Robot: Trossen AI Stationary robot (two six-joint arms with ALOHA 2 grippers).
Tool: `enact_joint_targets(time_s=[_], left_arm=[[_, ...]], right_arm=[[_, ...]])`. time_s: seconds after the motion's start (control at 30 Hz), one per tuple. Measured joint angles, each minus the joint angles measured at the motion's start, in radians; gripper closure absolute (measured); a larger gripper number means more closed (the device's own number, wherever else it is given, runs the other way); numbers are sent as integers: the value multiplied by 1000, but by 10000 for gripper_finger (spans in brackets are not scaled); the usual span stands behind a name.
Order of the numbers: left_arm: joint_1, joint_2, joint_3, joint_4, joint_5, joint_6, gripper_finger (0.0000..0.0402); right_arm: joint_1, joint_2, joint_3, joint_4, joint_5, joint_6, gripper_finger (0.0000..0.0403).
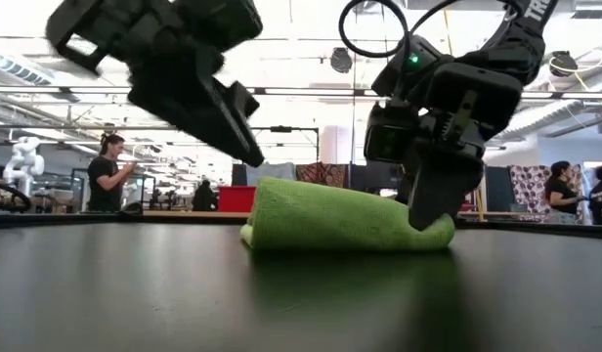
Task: Roll towel
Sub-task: Roll the green towel
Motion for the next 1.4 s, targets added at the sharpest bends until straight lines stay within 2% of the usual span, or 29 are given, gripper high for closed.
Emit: enact_joint_targets(time_s=[0.1, 0.2, 0.4, 0.73, 1.07, 1.17, 1.23, 1.33, 1.4], left_arm=[[-69, 0, 8, -18, -217, 43, 272], [-107, -1, 12, -10, -323, 93, 272], [-117, 30, 12, -23, -331, 75, 253], [-115, 103, 12, 35, -352, 31, 160], [-106, 187, 12, 36, -398, -34, 152], [-108, 195, 13, 37, -423, -99, 160], [-107, 195, 13, 37, -435, -135, 179], [-98, 196, 13, 34, -441, -153, 234], [-92, 196, 13, 32, -427, -153, 284]], right_arm=[[-16, 0, 0, 2, -24, 40, 399], [-32, 0, 0, 10, -55, 84, 399], [-63, -1, 0, 27, -79, 175, 399], [-66, -1, 0, 34, -78, 260, 399], [-67, -1, 0, 63, -74, 332, 399], [-67, -1, 0, 67, -74, 337, 399], [-66, -1, -2, 73, -74, 335, 398], [-65, -1, -2, 82, -78, 311, 387], [-65, -3, -2, 84, -79, 287, 369]])
